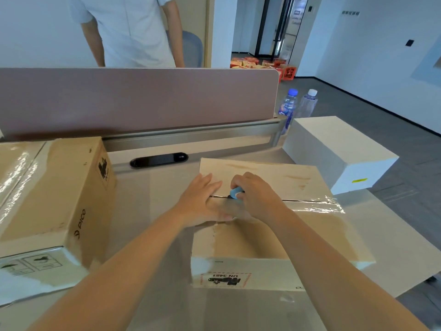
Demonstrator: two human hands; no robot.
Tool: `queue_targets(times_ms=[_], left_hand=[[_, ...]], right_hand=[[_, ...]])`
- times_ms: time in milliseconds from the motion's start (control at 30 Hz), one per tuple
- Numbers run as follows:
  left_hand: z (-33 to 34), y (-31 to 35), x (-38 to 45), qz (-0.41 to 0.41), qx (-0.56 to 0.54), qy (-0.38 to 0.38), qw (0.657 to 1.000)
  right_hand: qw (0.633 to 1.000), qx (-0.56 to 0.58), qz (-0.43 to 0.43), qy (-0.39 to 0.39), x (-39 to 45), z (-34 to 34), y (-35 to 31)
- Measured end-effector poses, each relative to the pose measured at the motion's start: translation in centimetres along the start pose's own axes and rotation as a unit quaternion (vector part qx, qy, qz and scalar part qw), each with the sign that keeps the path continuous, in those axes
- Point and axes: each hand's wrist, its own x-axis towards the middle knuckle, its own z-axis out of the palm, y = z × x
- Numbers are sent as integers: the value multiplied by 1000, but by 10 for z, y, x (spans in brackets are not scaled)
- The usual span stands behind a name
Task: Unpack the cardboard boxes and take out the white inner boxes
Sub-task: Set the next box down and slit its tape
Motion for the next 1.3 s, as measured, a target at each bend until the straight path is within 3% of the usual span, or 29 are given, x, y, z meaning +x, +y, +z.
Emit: queue_targets(times_ms=[933,1167,1300], left_hand=[[-6,3,-1,-35,18,-25,999],[-10,33,3,-46,116,-11,992],[4,57,13,-22,94,-12,995]], right_hand=[[999,-10,-22,-40,-7,-20,41],[999,-28,-21,-32,-13,-25,56],[999,-31,-16,-29,-19,-29,67]])
